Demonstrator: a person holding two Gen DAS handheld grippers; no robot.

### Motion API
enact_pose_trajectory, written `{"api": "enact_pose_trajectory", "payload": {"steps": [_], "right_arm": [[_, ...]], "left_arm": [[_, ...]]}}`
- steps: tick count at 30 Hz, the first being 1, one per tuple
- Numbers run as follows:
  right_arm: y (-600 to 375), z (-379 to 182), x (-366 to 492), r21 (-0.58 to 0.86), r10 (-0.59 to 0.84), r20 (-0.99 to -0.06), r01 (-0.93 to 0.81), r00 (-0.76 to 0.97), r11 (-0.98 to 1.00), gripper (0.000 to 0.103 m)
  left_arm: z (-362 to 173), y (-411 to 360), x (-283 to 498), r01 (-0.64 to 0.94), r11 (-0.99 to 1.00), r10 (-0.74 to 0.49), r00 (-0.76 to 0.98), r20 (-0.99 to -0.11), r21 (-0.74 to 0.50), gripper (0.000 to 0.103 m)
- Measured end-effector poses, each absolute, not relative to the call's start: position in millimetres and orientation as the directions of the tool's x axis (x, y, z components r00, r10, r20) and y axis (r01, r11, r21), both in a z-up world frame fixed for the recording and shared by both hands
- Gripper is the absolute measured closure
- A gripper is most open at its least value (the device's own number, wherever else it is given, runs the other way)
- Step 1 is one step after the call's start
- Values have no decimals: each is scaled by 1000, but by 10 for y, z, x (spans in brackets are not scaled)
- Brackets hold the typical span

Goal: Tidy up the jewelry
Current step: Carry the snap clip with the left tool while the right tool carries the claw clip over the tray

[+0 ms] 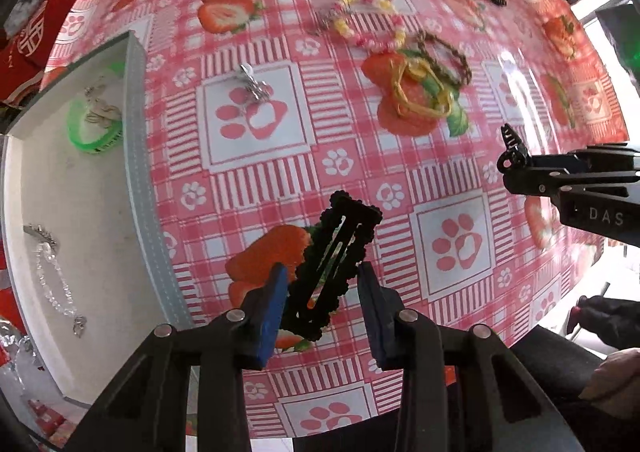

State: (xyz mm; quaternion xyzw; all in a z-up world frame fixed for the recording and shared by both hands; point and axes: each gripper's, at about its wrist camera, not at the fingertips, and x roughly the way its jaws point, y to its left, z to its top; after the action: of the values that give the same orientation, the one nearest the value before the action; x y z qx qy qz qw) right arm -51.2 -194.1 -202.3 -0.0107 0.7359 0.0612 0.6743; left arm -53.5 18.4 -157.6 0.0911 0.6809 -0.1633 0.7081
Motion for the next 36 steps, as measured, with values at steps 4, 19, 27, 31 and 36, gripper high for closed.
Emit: {"api": "enact_pose_trajectory", "payload": {"steps": [4, 19, 27, 31, 36], "right_arm": [[-1968, -1861, -424, 80, 73, -995, -102, -74, 992, 74], [-1538, -1077, 32, 136, 146, -988, -192, 40, 972, 74], [-767, -1172, 38, 174, 206, -976, -317, 68, 932, 74], [-347, -1197, 178, 193, 232, -971, -383, 58, 904, 74], [181, -1227, 372, 208, 258, -965, -464, 47, 861, 74]], "left_arm": [[-1365, 326, -436, 337, 936, -126, 54, -991, -101, 62], [-890, 894, -351, 200, 974, -154, 219, -964, -110, 62], [-766, 1489, -363, 56, 993, -114, 279, -953, -103, 62], [-807, 1869, -351, -32, 996, -75, 285, -956, -88, 62], [-940, 2247, -288, -122, 990, -37, 279, -960, -74, 62]]}}
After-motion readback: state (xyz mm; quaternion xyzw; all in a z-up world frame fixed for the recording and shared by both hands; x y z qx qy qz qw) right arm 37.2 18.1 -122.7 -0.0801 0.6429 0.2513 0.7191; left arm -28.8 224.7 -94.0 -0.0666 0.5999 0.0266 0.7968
